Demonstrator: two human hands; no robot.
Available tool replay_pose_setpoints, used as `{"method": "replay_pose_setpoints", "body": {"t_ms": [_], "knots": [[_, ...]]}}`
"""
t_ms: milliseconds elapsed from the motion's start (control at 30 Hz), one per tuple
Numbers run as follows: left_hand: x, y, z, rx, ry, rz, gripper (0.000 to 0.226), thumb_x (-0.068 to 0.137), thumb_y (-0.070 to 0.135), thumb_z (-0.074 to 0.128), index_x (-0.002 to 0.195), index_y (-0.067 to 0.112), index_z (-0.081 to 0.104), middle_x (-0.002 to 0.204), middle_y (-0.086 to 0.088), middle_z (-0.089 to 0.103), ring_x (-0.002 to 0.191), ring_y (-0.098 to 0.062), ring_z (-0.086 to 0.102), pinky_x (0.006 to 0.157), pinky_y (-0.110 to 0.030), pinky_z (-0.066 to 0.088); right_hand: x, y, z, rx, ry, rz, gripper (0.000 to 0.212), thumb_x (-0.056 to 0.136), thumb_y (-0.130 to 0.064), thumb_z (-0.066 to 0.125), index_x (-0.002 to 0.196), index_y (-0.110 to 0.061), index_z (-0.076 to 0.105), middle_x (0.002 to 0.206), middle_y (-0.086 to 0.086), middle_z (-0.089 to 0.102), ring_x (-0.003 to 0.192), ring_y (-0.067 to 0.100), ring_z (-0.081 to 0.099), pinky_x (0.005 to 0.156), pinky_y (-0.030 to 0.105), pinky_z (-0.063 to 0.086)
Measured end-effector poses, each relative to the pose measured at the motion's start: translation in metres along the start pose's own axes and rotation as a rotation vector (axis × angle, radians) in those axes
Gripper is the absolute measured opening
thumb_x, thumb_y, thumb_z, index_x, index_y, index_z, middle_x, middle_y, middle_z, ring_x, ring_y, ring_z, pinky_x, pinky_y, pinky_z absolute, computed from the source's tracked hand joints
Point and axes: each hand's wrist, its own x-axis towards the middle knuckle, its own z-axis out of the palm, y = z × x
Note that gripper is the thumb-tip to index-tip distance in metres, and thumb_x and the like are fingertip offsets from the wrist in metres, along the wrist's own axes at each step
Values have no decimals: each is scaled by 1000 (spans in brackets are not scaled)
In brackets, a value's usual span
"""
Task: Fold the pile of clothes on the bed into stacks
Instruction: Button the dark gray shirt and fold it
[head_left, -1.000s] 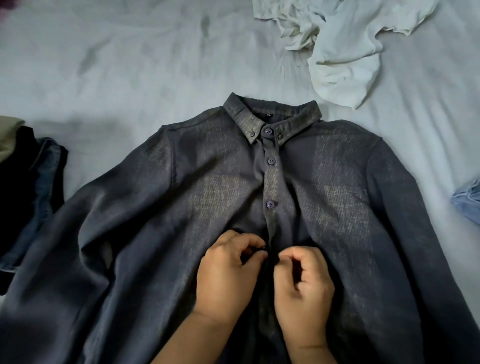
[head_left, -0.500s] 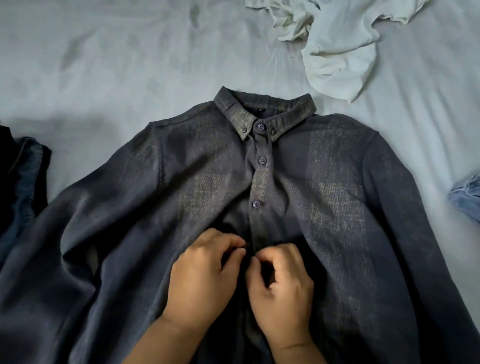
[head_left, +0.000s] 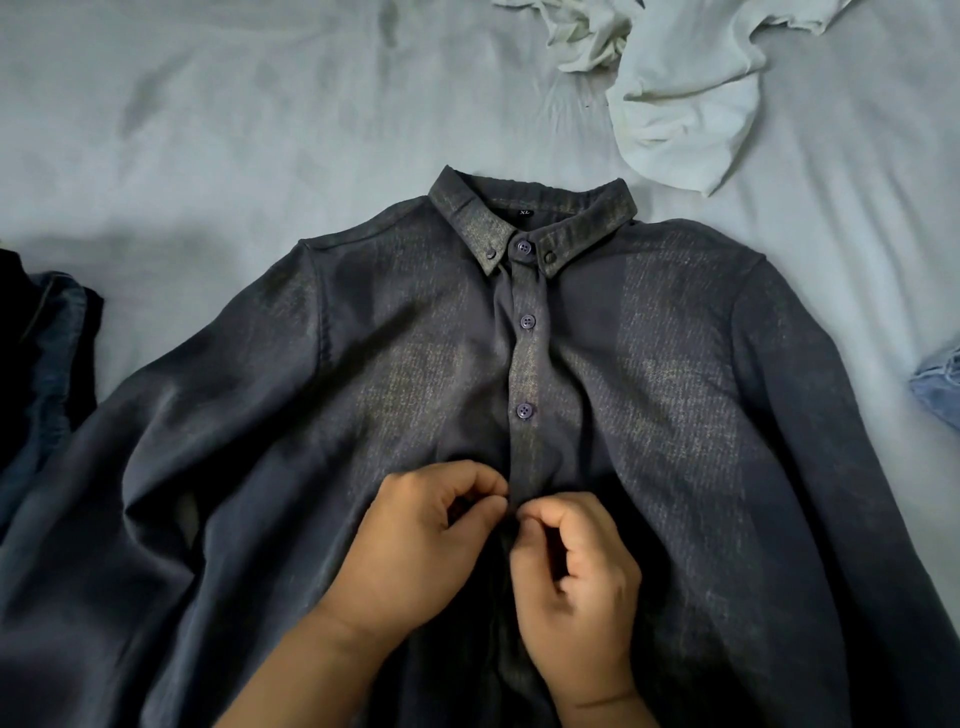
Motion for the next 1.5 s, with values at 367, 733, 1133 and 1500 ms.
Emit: {"method": "replay_pose_setpoints", "body": {"t_ms": [367,733,1133,1500], "knots": [[6,-4,-6,90,-77,2,6,69,26,59,66,26,65,64,17,59,60,2,54,56,-6,34,-2,-2,1,-39,-23,20,26,78,-33,64,67,-9,60,69,-4,52,52,1,39,50,14,38],[13,4,-11,-270,-163,-313,24,77,1,70,61,19,70,54,-1,62,48,-5,52,49,-15,42,-1,-2,5,-187,-52,10,20,69,-29,59,71,-9,58,74,-1,52,68,9,49,59,19,39],[3,-2,-8,-90,-116,-94,21,76,16,76,66,33,70,73,15,64,61,2,56,60,-7,39,-1,0,-1,22,9,6,18,83,-16,56,74,-2,63,77,-2,58,66,3,52,59,5,39],[-1,-7,4,-36,-3,-40,19,70,35,62,89,39,64,81,14,64,72,-3,61,70,-18,47,-3,3,-2,47,3,16,21,85,-12,49,75,-1,66,77,0,61,74,-1,56,67,7,42]]}}
